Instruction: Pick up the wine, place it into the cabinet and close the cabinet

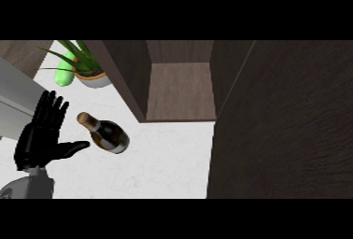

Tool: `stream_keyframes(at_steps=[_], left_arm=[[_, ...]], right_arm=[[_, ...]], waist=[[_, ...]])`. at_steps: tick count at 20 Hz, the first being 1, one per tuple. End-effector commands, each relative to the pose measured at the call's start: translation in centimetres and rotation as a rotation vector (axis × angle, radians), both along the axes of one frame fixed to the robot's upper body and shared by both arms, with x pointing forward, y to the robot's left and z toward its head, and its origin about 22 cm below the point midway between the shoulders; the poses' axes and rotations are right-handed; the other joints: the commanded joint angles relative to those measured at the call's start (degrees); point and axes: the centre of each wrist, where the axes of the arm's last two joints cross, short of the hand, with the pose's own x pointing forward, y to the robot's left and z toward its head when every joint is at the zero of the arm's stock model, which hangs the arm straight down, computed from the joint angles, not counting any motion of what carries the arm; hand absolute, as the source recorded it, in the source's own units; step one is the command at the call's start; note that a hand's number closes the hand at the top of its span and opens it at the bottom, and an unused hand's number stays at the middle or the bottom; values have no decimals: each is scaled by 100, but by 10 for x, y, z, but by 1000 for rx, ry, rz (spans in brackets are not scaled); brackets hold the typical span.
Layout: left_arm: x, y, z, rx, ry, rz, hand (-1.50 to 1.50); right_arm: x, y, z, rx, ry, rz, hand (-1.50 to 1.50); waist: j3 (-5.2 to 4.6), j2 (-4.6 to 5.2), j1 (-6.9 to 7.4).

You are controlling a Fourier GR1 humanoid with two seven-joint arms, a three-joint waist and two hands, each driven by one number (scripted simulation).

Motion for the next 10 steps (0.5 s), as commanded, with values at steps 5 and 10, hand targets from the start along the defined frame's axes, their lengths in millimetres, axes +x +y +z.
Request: stream_keyframes(at_steps=[5,10], left_arm=[[5,-4,-57,-57,54,-45,-150],[7,-14,-77,-118,54,-116,-150]], right_arm=[[-14,4,14,116,-21,64,-150],[-29,2,22,116,-26,59,-150]], waist=[[-3,6,17],[-4,-2,-5]])
